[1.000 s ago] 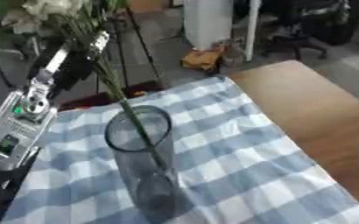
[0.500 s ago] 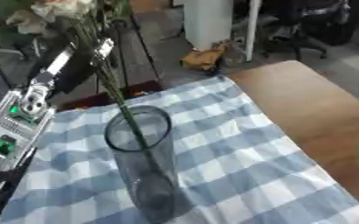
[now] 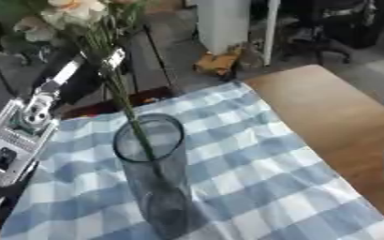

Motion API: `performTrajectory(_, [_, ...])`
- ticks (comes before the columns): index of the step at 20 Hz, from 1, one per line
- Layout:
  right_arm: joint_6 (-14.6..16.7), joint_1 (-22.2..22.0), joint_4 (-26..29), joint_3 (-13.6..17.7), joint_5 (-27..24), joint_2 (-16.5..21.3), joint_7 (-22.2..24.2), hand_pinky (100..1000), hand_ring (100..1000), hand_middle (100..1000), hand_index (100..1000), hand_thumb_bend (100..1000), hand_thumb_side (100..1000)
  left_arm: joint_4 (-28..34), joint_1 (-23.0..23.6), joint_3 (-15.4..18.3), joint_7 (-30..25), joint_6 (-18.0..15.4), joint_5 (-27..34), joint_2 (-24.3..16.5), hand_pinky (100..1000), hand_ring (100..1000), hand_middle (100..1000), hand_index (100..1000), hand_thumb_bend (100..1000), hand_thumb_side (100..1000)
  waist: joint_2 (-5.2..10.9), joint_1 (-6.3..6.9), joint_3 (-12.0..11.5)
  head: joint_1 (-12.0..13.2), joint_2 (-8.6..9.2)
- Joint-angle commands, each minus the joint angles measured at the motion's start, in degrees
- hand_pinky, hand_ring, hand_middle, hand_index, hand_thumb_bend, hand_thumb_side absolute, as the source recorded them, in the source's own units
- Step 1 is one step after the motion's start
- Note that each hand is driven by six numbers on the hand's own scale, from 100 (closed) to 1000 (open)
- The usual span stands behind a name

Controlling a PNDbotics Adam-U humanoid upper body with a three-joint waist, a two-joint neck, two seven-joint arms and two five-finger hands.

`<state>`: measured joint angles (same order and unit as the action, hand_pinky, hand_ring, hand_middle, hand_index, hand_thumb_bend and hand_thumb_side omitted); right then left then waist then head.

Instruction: Arrange flowers into the vase.

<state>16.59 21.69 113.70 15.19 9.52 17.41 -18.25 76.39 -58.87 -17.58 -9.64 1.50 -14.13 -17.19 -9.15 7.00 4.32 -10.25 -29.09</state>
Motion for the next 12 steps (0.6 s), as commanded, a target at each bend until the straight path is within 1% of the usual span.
performTrajectory(1, [-0.1, 0.7, 0.9, 0.4, 0.7, 1.0, -0.2, 826, 837, 528, 811, 100, 777, 1.2, -0.6, -0.1, -0.7, -0.2, 0.2, -1.9, 100, 478, 484, 588, 100, 987, 0.9, -0.43, -0.1, -0.2, 0.68])
performTrajectory(4, [-0.1, 0.8, 0.9, 0.4, 0.7, 1.0, -0.3, 826, 837, 528, 811, 100, 777, 1.5, -0.3, -0.5, -1.2, -0.5, 0.1, -2.2, 145, 508, 514, 642, 100, 1000, 0.86, -0.39, -0.1, -0.3, 0.76])
performTrajectory(8, [-0.1, 0.8, 0.9, 0.4, 0.7, 1.0, -0.3, 826, 837, 529, 811, 100, 778, 1.7, 0.1, -0.7, -1.6, -0.9, 0.4, -2.3, 166, 543, 557, 686, 100, 1000, 0.78, -0.4, 0.0, -0.5, 0.93])
performTrajectory(12, [-0.1, 0.8, 0.9, 0.4, 0.7, 1.0, -0.3, 827, 837, 528, 811, 100, 779, 1.3, 0.3, -1.2, -3.1, -1.5, -0.4, -2.5, 182, 564, 576, 700, 100, 1000, 0.73, -0.38, 0.1, -0.6, 0.97])
